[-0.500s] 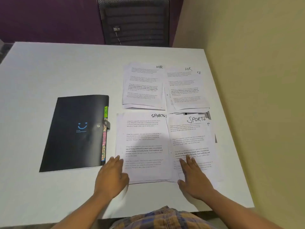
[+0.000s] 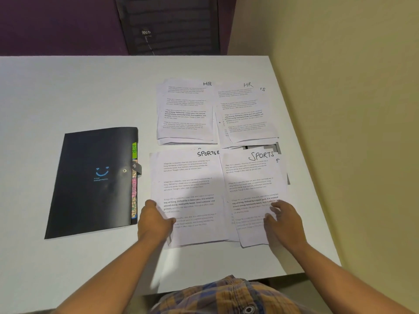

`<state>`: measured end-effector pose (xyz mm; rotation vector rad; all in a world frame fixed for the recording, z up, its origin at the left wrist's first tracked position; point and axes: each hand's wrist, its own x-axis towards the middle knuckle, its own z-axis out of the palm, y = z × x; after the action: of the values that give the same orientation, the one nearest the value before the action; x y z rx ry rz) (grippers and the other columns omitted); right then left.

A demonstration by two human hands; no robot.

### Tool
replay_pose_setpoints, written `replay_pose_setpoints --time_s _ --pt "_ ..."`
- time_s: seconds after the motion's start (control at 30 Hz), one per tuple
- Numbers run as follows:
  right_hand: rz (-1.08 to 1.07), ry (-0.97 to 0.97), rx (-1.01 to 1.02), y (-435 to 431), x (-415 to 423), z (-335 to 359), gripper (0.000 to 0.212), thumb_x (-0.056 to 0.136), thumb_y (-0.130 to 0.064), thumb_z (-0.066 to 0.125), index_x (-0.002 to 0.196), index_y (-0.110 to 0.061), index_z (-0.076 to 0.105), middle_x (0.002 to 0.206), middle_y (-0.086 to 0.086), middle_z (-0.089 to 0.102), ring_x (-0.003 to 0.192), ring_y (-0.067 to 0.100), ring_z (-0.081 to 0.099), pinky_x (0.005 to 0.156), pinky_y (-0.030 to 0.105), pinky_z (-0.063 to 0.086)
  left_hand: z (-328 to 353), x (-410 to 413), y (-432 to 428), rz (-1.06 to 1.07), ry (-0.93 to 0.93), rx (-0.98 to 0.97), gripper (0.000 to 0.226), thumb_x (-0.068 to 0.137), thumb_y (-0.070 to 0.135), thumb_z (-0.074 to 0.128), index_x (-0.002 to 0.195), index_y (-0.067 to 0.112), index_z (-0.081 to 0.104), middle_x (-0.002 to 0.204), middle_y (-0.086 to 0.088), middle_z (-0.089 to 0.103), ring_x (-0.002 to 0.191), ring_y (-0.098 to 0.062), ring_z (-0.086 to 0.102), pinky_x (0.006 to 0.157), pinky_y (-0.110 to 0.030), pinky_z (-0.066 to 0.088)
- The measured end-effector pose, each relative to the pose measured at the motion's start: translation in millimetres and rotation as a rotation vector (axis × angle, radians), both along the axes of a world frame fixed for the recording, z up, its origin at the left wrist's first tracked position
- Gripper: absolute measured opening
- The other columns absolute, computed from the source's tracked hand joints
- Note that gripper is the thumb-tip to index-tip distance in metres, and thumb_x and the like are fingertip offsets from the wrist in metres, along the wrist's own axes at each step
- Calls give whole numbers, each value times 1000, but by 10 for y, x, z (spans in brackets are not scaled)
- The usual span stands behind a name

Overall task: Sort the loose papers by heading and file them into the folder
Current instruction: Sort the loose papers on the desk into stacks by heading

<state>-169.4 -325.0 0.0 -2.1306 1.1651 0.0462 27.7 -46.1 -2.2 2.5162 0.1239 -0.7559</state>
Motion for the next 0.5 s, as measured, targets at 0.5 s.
replay_pose_setpoints --time_s 0.5 --pt "-261 311 -48 -314 -304 -85 38 80 -40 75 107 -18 59 101 1 66 87 24 64 72 38 55 240 -64 163 119 16 -309 9 98 16 56 96 13 64 91 -6 67 83 -26 61 71 -30 43"
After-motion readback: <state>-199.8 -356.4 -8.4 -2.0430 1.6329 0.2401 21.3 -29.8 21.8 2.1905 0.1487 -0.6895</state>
